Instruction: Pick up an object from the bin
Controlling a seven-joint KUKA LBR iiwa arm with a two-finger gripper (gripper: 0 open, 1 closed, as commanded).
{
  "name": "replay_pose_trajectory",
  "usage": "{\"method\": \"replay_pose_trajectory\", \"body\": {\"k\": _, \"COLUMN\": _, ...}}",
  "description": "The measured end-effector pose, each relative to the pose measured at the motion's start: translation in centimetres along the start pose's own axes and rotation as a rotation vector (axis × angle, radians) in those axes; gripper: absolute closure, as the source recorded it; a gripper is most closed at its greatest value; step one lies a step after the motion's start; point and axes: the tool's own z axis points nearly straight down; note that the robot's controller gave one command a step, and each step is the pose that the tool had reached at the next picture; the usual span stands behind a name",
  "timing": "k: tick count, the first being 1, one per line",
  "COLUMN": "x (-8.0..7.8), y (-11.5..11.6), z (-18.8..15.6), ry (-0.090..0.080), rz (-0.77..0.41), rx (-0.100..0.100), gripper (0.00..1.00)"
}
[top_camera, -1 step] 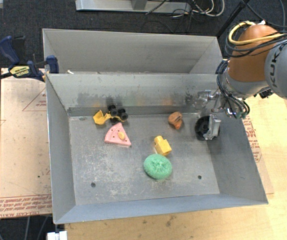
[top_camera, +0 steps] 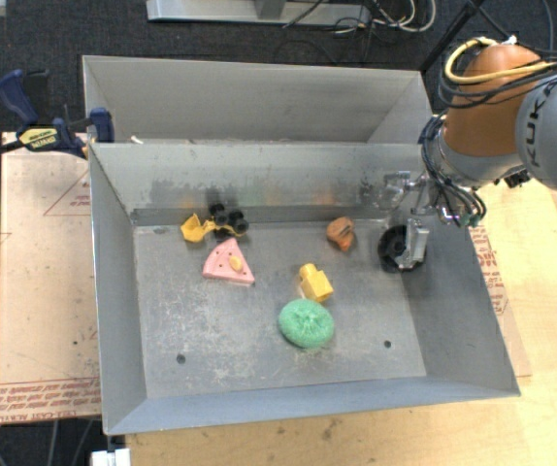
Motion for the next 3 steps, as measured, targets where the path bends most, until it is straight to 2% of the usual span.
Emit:
{"method": "replay_pose_trajectory", "body": {"k": 1, "x": 0.9, "y": -0.1, "z": 5.0, "ry": -0.003, "rz": -0.051, "rx": 0.0, "gripper": 0.0}}
{"method": "replay_pose_trajectory", "body": {"k": 2, "x": 0.8, "y": -0.2, "z": 7.2, "ry": -0.005, "rz": 0.089, "rx": -0.001, "gripper": 1.0}}
{"method": "replay_pose_trajectory", "body": {"k": 3, "x": 0.9, "y": -0.2, "z": 6.6, "ry": -0.001, "rz": 0.139, "rx": -0.001, "gripper": 1.0}}
